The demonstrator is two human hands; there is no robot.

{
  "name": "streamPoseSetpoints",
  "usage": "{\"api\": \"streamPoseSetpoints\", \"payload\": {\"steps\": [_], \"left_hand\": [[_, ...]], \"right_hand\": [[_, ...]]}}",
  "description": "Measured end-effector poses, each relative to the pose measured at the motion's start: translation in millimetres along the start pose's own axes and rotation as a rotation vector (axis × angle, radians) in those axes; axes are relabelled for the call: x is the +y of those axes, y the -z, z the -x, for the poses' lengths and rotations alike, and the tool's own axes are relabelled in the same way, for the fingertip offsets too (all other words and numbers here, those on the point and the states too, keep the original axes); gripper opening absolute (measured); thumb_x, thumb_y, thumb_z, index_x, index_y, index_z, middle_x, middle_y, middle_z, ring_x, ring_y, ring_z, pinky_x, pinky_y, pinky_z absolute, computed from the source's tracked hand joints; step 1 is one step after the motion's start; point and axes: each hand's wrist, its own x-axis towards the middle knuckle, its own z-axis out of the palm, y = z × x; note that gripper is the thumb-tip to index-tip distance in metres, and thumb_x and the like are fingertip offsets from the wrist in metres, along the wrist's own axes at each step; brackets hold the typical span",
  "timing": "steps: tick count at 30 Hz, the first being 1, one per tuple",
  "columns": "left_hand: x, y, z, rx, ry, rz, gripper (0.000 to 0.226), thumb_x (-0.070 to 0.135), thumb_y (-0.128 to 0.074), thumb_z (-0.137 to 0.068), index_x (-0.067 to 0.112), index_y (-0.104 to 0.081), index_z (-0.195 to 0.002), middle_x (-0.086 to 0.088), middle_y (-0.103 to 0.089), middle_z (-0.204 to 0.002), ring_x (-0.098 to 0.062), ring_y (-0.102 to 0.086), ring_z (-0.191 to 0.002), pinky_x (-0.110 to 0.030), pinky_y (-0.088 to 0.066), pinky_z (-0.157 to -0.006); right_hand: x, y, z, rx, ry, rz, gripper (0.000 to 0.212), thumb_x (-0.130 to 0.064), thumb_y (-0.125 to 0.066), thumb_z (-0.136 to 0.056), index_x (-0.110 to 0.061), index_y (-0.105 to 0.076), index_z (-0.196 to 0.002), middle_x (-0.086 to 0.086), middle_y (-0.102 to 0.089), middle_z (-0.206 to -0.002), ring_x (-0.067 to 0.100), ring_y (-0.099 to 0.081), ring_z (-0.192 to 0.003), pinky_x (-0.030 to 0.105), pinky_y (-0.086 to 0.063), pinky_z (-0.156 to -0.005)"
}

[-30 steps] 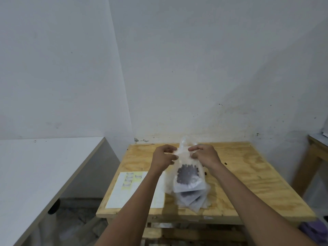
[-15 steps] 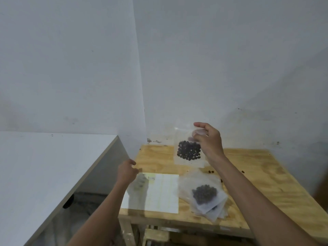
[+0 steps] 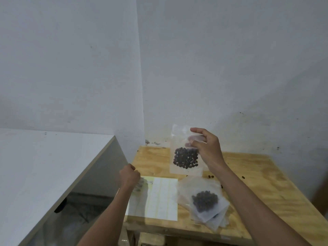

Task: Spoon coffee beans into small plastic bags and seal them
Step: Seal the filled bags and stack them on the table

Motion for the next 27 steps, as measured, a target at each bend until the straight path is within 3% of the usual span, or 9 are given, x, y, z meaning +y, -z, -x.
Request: {"api": "streamPoseSetpoints", "payload": {"steps": [1,3,7,12,15,20,23,27], "left_hand": [[2,1,3,0.009,0.003,0.0,0.032,0.009,-0.068,-0.081,0.01,-0.067,-0.114,-0.013,-0.071,-0.102,-0.03,-0.07,-0.091,-0.046,-0.062,-0.081],[15,8,15,0.042,-0.009,0.039,0.035,0.009,-0.072,-0.082,0.012,-0.066,-0.116,-0.012,-0.07,-0.109,-0.028,-0.068,-0.094,-0.044,-0.06,-0.084],[67,30,50,0.035,-0.226,0.411,0.039,0.014,-0.078,-0.076,0.016,-0.064,-0.112,-0.01,-0.072,-0.092,-0.025,-0.069,-0.086,-0.036,-0.054,-0.077],[144,39,105,-0.106,-0.425,0.858,0.037,0.002,-0.08,-0.081,0.011,-0.064,-0.114,-0.01,-0.072,-0.076,-0.02,-0.074,-0.086,-0.03,-0.054,-0.089],[168,27,128,-0.104,-0.453,0.924,0.037,0.004,-0.079,-0.081,0.015,-0.064,-0.114,-0.009,-0.073,-0.077,-0.018,-0.073,-0.09,-0.031,-0.051,-0.09],[184,3,150,-0.011,-0.392,0.99,0.036,0.008,-0.078,-0.082,0.023,-0.061,-0.11,-0.005,-0.074,-0.084,-0.016,-0.071,-0.093,-0.02,-0.045,-0.081],[190,-2,160,0.036,-0.385,0.988,0.035,0.006,-0.077,-0.083,0.022,-0.061,-0.11,-0.003,-0.074,-0.083,-0.015,-0.069,-0.092,-0.007,-0.043,-0.073],[191,-7,169,0.061,-0.455,0.916,0.037,0.002,-0.075,-0.081,0.023,-0.061,-0.108,-0.001,-0.071,-0.082,-0.011,-0.066,-0.086,-0.019,-0.049,-0.081]], "right_hand": [[3,1,-1,0.003,-0.012,0.004,0.033,-0.006,-0.075,-0.088,-0.03,-0.075,-0.11,-0.01,-0.068,-0.112,0.024,-0.067,-0.111,0.043,-0.061,-0.089],[6,3,0,0.004,-0.022,0.014,0.034,-0.011,-0.078,-0.087,-0.038,-0.076,-0.106,-0.008,-0.07,-0.11,0.027,-0.07,-0.106,0.05,-0.06,-0.09],[9,7,1,0.007,-0.002,0.048,0.03,-0.013,-0.077,-0.088,-0.038,-0.077,-0.104,-0.001,-0.076,-0.107,0.023,-0.074,-0.094,0.05,-0.06,-0.091],[9,7,6,0.027,-0.011,0.021,0.025,-0.013,-0.077,-0.088,-0.036,-0.079,-0.097,-0.002,-0.078,-0.102,0.022,-0.075,-0.095,0.048,-0.06,-0.091],[6,5,6,0.028,-0.023,-0.004,0.023,-0.013,-0.077,-0.088,-0.034,-0.08,-0.099,-0.004,-0.078,-0.104,0.023,-0.073,-0.103,0.048,-0.059,-0.095],[-3,8,9,0.039,-0.039,-0.067,0.021,-0.018,-0.079,-0.086,-0.03,-0.078,-0.104,0.0,-0.077,-0.103,0.025,-0.076,-0.093,0.049,-0.06,-0.093],[-6,7,10,0.072,-0.027,-0.066,0.025,-0.031,-0.086,-0.078,-0.033,-0.077,-0.101,-0.001,-0.076,-0.103,0.026,-0.076,-0.094,0.046,-0.061,-0.091],[-7,5,10,0.133,-0.011,-0.002,0.023,-0.025,-0.085,-0.079,-0.035,-0.074,-0.096,-0.009,-0.074,-0.102,0.021,-0.073,-0.099,0.043,-0.059,-0.092]]}}
